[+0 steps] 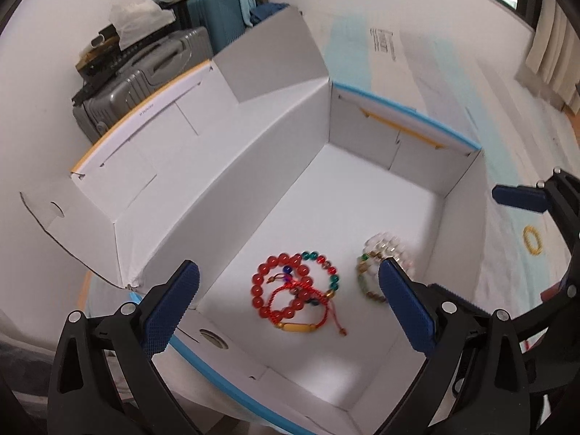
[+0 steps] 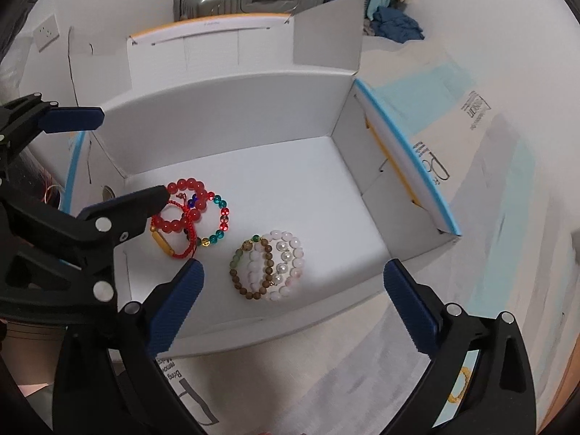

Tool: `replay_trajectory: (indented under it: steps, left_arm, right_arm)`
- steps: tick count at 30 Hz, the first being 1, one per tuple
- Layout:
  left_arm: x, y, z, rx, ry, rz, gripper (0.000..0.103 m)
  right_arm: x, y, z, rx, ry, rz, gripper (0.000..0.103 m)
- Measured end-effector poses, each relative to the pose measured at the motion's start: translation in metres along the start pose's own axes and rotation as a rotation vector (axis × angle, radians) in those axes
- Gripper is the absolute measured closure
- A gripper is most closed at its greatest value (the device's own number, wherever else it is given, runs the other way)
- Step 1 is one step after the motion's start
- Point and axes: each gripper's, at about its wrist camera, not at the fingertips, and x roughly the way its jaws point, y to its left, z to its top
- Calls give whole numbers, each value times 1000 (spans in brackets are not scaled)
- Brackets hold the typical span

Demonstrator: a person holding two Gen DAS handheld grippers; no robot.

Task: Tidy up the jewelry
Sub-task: 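Withdraw both open tools from the box and move over the remaining bracelets on the bed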

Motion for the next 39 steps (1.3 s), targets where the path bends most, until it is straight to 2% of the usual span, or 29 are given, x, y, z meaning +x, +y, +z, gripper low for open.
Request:
replay_trajectory:
  steps: [4,14,25,39]
  left_arm:
    - [-12,-10,3,-10,-23,21,6]
    - [-35,-45,12,15,-70,14,6]
    - [-54,-86,14,45,-130,-29,6]
    - [-69,-157,19,107,-166,-77,6]
  right_arm:
    - [-13,-12,-5,22,-32,-10,7]
    - [-32,-46,-28,99,-62,-30,7]
    - [-55,-87,-57,192,-105,-73,7]
    - [-72,-149,-110,294,-92,-115,7]
